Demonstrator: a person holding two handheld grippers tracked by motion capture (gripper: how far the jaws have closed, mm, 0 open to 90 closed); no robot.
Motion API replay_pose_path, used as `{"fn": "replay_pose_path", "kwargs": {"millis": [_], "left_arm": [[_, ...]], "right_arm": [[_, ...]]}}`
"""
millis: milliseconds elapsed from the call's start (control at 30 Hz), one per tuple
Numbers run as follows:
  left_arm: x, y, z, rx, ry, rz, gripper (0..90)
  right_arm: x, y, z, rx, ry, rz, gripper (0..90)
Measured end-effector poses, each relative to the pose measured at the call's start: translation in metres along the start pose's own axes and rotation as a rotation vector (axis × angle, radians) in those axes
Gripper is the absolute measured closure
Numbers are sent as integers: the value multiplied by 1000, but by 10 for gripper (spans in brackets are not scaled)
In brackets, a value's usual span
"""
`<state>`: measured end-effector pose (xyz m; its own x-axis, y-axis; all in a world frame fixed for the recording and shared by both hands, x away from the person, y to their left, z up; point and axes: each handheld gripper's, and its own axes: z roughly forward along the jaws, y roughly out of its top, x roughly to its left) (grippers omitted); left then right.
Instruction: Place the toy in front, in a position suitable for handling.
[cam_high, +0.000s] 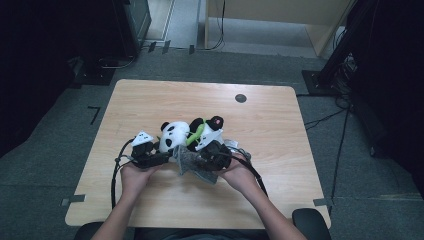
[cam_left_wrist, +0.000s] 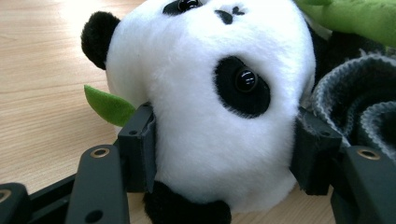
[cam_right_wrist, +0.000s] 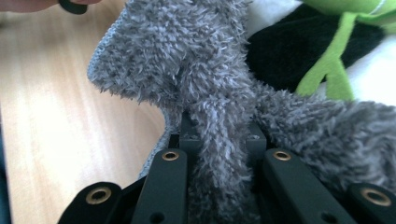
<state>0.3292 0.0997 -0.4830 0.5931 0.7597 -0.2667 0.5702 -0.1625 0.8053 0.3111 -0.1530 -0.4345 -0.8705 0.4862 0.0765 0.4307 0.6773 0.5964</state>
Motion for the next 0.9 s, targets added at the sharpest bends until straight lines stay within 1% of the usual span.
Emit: {"fn": "replay_pose_path", "kwargs": {"millis": [67,100,133,167,200,233,267,300,333,367,400,433,467,533,567,600,667,700,733,767,900], "left_arm": [[-1,0,0,4,5,-6,357],[-1,0,0,4,5,-6,357],[-1,1,0,2,6,-13,357],[0,1,0,3,3,-23,358],[0,1,0,3,3,-23,357],[-1,2,-1,6,3,-30,357],[-1,2,-1,6,3,-30,357],[-2,3,-1,7,4,-34,357],[-3,3,-1,7,6,-34,357],[-3,3,-1,9,7,-32,357],[-3,3,-1,9,7,-32,357],[-5,4,-2,9,10,-23,357],[-6,4,-2,8,11,-21,357],[-7,5,-3,9,11,-19,357],[-7,5,-3,9,11,-19,357],[-7,4,-3,9,12,-17,357],[-6,4,-3,9,13,-18,357],[-4,2,-2,8,14,-21,357],[-4,2,-2,8,14,-21,357],[-3,2,-2,9,11,-24,357],[-3,2,-2,12,11,-23,357]], "right_arm": [[5,1,-1,4,13,-4,779],[5,1,-1,4,13,-4,779],[8,2,-1,5,23,-13,779],[16,4,2,11,43,-37,779],[16,4,2,11,43,-37,779],[23,6,8,36,56,-54,779],[23,6,8,36,56,-54,779],[29,7,18,57,70,-63,779],[31,8,23,67,74,-70,778],[32,9,27,71,77,-71,778],[32,9,27,71,77,-71,778],[35,14,37,61,82,-66,778],[35,16,41,56,80,-68,777],[36,22,49,43,51,-67,777],[36,22,49,43,51,-67,777],[33,26,57,28,33,-44,776],[32,27,59,22,24,-40,775],[27,27,63,-1,1,-25,775],[27,27,63,-1,1,-25,775],[26,24,63,-17,-2,-8,776],[30,17,56,-38,-55,-20,776]]}}
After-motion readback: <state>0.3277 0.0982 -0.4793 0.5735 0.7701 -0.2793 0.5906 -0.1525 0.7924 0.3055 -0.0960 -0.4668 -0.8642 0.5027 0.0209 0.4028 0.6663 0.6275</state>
